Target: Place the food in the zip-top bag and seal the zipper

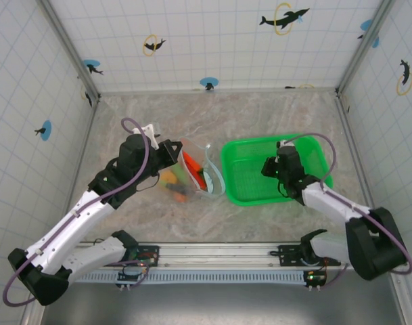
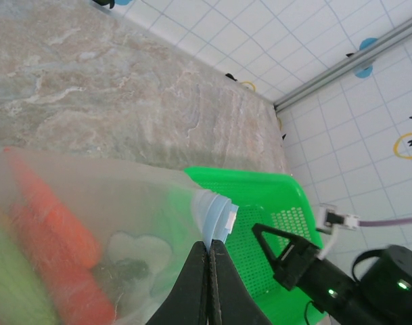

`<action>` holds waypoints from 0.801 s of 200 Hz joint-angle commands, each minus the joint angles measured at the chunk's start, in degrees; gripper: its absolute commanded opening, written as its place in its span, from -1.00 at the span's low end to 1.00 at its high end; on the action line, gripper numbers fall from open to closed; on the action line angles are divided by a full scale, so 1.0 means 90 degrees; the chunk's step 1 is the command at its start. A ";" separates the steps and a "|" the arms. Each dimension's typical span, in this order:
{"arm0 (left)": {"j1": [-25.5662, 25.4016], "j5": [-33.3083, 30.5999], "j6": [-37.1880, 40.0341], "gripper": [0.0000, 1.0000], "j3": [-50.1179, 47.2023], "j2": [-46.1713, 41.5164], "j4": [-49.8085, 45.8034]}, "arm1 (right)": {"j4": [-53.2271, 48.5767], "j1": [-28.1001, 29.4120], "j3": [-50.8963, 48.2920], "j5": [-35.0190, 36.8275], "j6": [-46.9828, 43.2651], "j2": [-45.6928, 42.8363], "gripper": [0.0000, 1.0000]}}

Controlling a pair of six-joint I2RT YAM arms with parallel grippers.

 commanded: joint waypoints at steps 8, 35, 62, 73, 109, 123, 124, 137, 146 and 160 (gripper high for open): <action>0.0008 0.0084 0.0246 -1.00 0.0050 -0.0074 0.0044 | 0.0075 -0.0238 0.0699 -0.0624 0.0423 0.0998 -1.00; 0.0008 0.0294 0.0317 -1.00 0.0051 0.0014 -0.0007 | 0.0026 -0.0487 0.1841 -0.0752 0.0295 0.2268 -0.90; 0.0008 0.0368 0.0317 -1.00 0.0051 0.0000 -0.0006 | -0.0542 -0.0695 0.3664 -0.0448 -0.0027 0.3807 -0.62; 0.0007 0.0418 0.0308 -1.00 0.0042 -0.0013 -0.0007 | -0.0611 -0.0794 0.4321 -0.0632 0.0046 0.4411 -0.52; 0.0005 0.0605 0.0259 -1.00 -0.0143 0.0028 -0.0008 | -0.0978 -0.0851 0.6244 -0.1008 0.0029 0.5497 -0.08; 0.0008 0.0695 0.0249 -1.00 -0.0188 0.0077 0.0013 | -0.1248 -0.0722 0.6547 -0.0934 -0.0144 0.5394 0.08; 0.0003 0.0707 0.0249 -1.00 -0.0196 0.0086 0.0016 | -0.1273 -0.0702 0.6556 -0.0939 -0.0173 0.5350 0.09; 0.0008 0.0785 0.0259 -1.00 -0.0228 0.0142 0.0044 | -0.1300 -0.0539 0.6360 -0.0946 -0.0297 0.4944 0.10; 0.0008 0.0820 0.0267 -1.00 -0.0266 0.0182 0.0065 | -0.1122 -0.0384 0.5947 -0.0947 -0.0371 0.4475 0.12; 0.0008 0.0876 0.0259 -1.00 -0.0338 0.0242 0.0162 | -0.0717 -0.0138 0.5096 -0.1179 -0.0420 0.3620 0.14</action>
